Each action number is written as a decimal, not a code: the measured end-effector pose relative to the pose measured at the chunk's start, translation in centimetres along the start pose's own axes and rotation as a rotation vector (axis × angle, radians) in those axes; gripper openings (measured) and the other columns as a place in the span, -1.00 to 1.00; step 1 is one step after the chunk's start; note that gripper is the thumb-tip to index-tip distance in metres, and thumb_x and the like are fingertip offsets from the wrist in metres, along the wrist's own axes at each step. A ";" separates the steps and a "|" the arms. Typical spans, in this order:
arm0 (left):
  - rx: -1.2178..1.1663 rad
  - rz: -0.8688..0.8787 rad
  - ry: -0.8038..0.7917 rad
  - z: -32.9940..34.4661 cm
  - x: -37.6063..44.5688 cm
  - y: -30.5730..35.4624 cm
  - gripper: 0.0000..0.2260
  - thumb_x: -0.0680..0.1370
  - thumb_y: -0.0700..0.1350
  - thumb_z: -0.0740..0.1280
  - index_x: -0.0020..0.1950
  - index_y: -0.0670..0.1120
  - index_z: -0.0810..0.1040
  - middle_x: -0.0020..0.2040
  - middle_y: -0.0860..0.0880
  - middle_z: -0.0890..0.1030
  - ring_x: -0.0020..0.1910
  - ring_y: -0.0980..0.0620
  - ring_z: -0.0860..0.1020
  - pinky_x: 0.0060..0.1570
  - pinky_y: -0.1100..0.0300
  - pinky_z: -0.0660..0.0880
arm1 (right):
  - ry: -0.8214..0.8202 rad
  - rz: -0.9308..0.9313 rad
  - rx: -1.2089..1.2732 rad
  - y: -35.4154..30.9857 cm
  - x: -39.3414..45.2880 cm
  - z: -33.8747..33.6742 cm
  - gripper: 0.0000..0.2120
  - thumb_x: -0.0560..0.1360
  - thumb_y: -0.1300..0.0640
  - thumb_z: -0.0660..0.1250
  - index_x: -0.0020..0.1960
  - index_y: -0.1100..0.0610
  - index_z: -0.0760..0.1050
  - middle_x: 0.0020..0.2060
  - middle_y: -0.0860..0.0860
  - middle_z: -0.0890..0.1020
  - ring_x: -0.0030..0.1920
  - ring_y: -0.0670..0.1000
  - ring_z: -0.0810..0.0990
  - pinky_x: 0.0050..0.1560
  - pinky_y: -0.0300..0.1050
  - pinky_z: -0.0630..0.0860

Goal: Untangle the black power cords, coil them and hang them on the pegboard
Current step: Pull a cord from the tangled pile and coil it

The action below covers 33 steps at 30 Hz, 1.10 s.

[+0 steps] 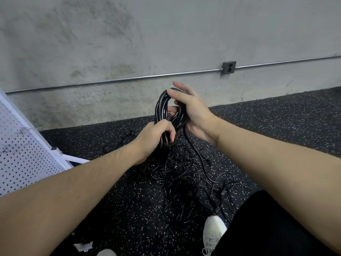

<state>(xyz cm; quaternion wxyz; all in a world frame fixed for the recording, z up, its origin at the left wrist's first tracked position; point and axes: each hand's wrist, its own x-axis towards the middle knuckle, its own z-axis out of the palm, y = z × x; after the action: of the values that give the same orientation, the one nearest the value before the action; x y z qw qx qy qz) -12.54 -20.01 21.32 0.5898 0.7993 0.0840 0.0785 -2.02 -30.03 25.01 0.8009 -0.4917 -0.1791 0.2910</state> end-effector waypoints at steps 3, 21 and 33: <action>-0.133 -0.087 -0.021 -0.1 -0.1 0.1 -0.73 0.36 0.02 0.21 -0.34 -0.10 0.62 -0.16 -0.14 0.70 0.05 -0.24 0.65 0.01 0.10 0.50 | 0.015 -0.007 0.034 0.7 0.3 0.4 -0.66 0.55 0.24 0.42 0.30 0.11 0.51 -0.29 0.01 0.46 -0.43 -0.05 0.56 -0.39 -0.22 0.49; -0.477 -0.172 0.188 -0.6 0.6 0.2 -0.82 0.42 -0.13 0.34 -0.15 -0.05 0.76 -0.23 -0.02 0.54 -0.37 0.07 0.46 -0.24 0.11 0.43 | -0.437 0.514 -0.759 2.7 -0.7 -4.6 -0.34 0.61 -0.41 -0.24 0.31 -0.08 0.45 0.09 0.05 0.71 0.18 0.08 0.62 0.35 0.17 0.38; -0.362 -0.283 0.361 -1.2 1.9 0.7 -0.73 0.46 0.03 0.46 0.11 -0.02 0.72 -0.23 0.07 0.59 -0.25 0.08 0.59 -0.12 0.13 0.50 | -0.619 0.401 -1.372 0.8 -1.7 -6.9 -0.63 0.59 -0.14 0.35 -0.25 0.10 0.51 -0.35 0.04 0.64 -0.23 -0.06 0.65 0.21 -0.11 0.42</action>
<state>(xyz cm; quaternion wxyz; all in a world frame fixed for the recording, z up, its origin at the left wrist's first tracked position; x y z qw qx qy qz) -10.92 -18.67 22.35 0.7033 0.6347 0.2829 0.1499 0.41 -35.56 21.22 0.1631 -0.7967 -0.4423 0.3783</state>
